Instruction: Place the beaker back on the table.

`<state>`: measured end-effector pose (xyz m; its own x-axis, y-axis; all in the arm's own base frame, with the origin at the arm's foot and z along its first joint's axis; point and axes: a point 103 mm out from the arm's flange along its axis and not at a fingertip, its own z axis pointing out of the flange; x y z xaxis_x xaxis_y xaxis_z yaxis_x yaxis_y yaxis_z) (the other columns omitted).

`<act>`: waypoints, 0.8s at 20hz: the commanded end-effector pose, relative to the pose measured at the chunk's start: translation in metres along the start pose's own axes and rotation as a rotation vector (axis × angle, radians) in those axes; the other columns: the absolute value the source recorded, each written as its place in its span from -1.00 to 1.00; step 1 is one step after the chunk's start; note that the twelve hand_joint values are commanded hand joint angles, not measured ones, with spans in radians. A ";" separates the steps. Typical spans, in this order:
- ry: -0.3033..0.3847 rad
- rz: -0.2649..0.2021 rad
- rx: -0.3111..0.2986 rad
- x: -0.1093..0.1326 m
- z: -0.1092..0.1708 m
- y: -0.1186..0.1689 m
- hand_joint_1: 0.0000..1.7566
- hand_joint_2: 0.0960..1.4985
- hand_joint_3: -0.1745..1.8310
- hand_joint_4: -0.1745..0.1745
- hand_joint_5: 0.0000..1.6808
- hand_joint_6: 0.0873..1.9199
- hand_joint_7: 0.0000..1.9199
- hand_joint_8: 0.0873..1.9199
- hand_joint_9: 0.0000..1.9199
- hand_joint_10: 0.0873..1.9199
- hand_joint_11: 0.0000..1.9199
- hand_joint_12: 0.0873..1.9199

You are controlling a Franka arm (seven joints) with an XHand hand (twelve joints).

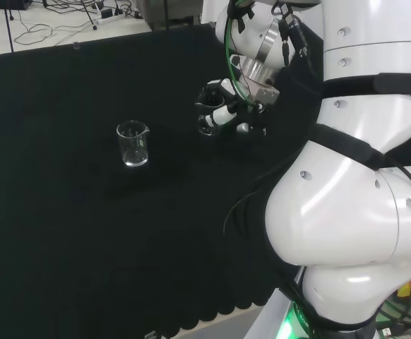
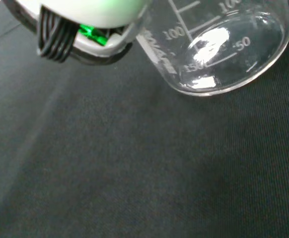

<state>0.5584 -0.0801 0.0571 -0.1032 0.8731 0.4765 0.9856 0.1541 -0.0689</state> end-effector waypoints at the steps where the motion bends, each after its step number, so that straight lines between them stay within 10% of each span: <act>1: -0.016 -0.014 -0.015 0.007 -0.010 -0.001 0.04 -0.28 -0.37 -0.29 -0.47 -0.31 -0.04 -1.00 -0.28 -0.44 -0.80 0.39; 16: -0.097 0.000 -0.056 0.038 -0.073 -0.027 -0.03 -0.31 -0.40 -0.32 -0.54 -0.48 -0.27 -1.00 -0.52 -0.40 -1.00 0.47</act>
<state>0.5513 -0.0808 0.1112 -0.1282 0.8927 0.4320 0.9882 0.1517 -0.0203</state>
